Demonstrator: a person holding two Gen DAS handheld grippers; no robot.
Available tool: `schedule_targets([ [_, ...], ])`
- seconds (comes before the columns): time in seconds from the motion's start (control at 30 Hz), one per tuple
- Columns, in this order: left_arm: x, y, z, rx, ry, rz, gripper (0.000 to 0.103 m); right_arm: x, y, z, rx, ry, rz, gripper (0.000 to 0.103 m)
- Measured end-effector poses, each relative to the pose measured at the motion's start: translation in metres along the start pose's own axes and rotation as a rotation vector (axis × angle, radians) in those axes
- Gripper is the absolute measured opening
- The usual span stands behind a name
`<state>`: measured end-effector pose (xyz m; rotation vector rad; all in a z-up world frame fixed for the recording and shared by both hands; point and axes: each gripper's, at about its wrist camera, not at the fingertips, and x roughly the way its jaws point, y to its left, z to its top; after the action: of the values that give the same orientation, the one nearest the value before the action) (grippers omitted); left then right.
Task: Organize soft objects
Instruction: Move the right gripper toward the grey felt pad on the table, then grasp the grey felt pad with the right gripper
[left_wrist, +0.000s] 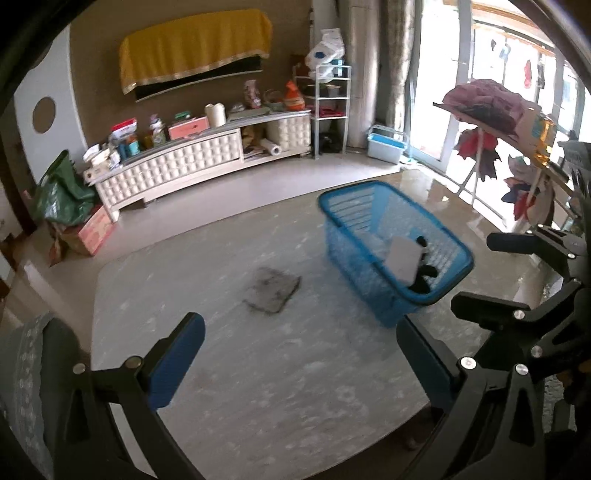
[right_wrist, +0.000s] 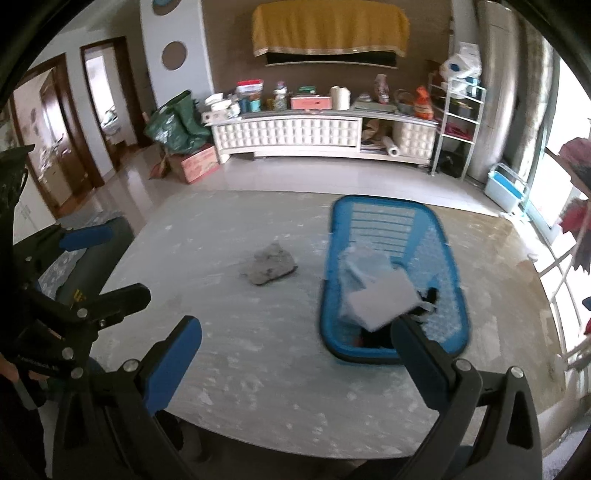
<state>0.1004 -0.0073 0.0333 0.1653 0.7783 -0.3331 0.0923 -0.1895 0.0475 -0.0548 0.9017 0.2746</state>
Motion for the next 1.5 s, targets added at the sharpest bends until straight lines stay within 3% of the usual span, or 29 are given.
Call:
schedule_targets([
  [0.3,0.010,0.059,-0.021,-0.092,0.052,0.066,0.103,0.051,0.041,0.017,-0.089,0.066,0.082,0.103],
  [0.8,0.078,0.126,-0.042,-0.213,0.174,0.102,0.103,0.147,0.072,0.035,-0.205,0.204,0.084,0.103],
  [1.2,0.153,0.166,-0.046,-0.230,0.265,0.090,0.103,0.225,0.077,0.043,-0.157,0.297,0.073,0.103],
  [1.5,0.198,0.180,-0.045,-0.204,0.294,0.062,0.103,0.271,0.064,0.044,-0.093,0.312,0.065,0.103],
])
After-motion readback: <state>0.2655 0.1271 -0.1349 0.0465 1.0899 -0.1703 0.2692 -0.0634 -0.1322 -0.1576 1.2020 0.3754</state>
